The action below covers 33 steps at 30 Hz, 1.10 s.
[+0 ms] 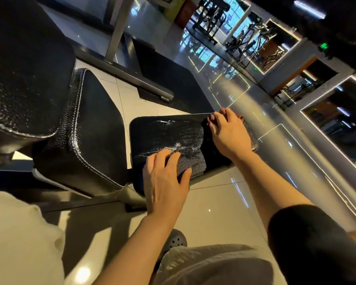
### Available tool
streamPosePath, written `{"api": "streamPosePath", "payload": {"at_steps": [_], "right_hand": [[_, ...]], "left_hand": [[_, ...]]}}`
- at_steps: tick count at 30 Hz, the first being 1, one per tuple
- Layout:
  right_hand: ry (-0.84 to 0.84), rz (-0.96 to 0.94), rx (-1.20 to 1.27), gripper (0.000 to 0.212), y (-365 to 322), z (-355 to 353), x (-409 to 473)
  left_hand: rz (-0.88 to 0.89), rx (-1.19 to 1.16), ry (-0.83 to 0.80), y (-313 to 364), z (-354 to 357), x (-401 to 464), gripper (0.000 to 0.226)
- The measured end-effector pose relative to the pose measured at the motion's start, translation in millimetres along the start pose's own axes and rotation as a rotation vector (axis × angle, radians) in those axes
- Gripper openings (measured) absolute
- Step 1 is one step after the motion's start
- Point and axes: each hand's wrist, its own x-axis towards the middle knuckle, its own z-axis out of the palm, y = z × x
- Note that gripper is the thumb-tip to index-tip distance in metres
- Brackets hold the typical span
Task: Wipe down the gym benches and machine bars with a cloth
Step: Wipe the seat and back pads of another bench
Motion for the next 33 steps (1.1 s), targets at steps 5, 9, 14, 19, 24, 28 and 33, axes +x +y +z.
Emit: {"api": "streamPosePath", "payload": {"at_steps": [5, 9, 14, 19, 24, 28, 33], "right_hand": [[-0.009, -0.030, 0.061, 0.037, -29.7, -3.3, -10.8], [0.005, -0.253, 0.095, 0.037, -20.7, -15.4, -51.1], [0.005, 0.046, 0.050, 0.029, 14.5, -6.4, 6.0], [-0.017, -0.035, 0.048, 0.036, -30.1, 2.7, 3.2], [-0.113, -0.307, 0.124, 0.042, -36.7, -14.6, -45.2], [-0.026, -0.087, 0.113, 0.030, 11.4, -24.7, -24.8], [0.005, 0.076, 0.026, 0.036, -21.1, -3.0, -1.0]], "left_hand": [[-0.009, -0.043, 0.036, -2.1, 1.6, -3.6, 0.042], [-0.010, -0.094, 0.056, -3.0, 3.5, -4.3, 0.041], [0.005, -0.074, 0.058, -5.0, 7.0, -4.9, 0.037], [-0.002, -0.032, 0.055, -4.4, 6.5, -6.2, 0.039], [-0.006, -0.039, 0.039, -4.0, 7.0, -6.9, 0.039], [-0.010, -0.076, 0.046, -5.8, 9.1, -5.1, 0.046], [0.004, 0.008, 0.033, -6.4, 6.9, -7.4, 0.039]]}}
